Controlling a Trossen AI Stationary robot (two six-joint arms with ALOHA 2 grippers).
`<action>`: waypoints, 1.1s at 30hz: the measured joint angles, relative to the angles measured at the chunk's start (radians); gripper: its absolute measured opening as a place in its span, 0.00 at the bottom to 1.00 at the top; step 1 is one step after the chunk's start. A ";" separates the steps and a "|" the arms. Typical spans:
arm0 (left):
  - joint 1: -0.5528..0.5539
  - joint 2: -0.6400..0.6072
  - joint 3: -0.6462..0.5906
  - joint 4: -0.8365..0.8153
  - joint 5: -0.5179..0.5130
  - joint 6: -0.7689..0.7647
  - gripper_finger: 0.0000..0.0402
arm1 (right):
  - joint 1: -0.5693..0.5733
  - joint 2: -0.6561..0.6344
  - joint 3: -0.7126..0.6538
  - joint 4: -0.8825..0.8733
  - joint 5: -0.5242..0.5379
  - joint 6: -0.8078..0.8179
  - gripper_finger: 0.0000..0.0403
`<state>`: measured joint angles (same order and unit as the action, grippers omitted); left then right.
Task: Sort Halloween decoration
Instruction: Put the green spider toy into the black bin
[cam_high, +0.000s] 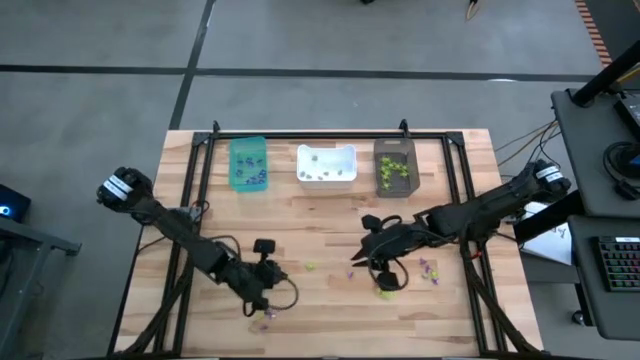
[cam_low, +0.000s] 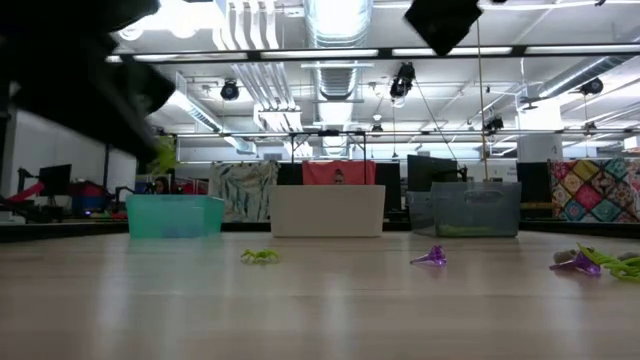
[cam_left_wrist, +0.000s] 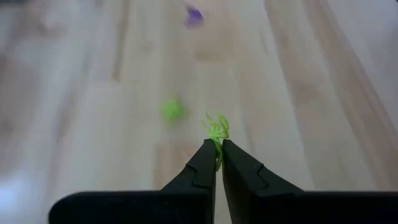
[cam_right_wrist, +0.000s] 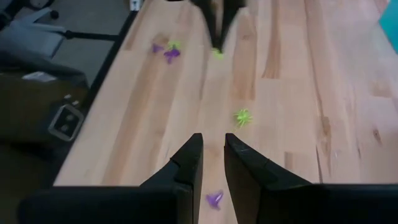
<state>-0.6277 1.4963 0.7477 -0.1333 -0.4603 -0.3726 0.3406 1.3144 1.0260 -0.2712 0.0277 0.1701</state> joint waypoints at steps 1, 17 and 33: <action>0.023 0.000 0.019 -0.005 0.000 0.025 0.00 | 0.009 -0.018 0.000 -0.016 0.000 -0.005 0.13; 0.508 0.068 0.319 0.162 0.162 0.542 0.00 | 0.114 -0.232 0.000 -0.093 0.001 -0.167 0.13; 0.754 0.549 0.788 0.291 0.217 0.416 0.00 | 0.116 -0.226 -0.034 -0.091 0.001 -0.171 0.13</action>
<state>0.1262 2.0455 1.5355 0.1581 -0.2436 0.0434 0.4567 1.0885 0.9918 -0.3627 0.0286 -0.0012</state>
